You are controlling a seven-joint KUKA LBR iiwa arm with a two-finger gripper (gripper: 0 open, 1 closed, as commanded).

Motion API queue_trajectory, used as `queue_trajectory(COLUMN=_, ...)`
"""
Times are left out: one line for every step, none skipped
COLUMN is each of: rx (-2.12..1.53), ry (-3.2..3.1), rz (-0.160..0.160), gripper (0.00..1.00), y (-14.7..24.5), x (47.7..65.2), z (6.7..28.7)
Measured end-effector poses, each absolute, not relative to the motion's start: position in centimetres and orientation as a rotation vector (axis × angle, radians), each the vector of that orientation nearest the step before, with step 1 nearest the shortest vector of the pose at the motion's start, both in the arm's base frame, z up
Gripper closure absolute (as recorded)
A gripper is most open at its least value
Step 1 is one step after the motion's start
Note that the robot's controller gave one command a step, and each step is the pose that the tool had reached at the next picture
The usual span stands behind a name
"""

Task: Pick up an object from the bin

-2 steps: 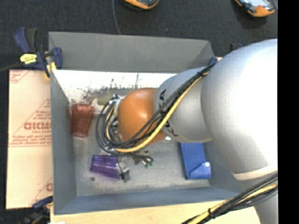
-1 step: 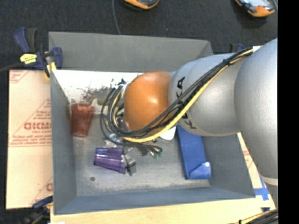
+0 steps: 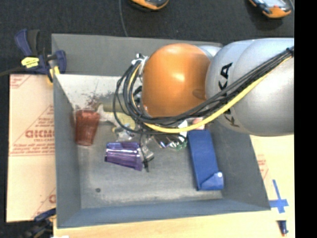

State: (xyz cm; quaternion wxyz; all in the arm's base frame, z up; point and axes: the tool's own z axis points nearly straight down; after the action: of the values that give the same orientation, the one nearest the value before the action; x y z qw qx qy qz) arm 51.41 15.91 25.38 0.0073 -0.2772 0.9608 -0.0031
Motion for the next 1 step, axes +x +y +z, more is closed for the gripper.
queue_trajectory(rx=-1.163, ry=2.894, rz=-0.013, gripper=1.0, y=18.69, x=55.05, z=18.58)
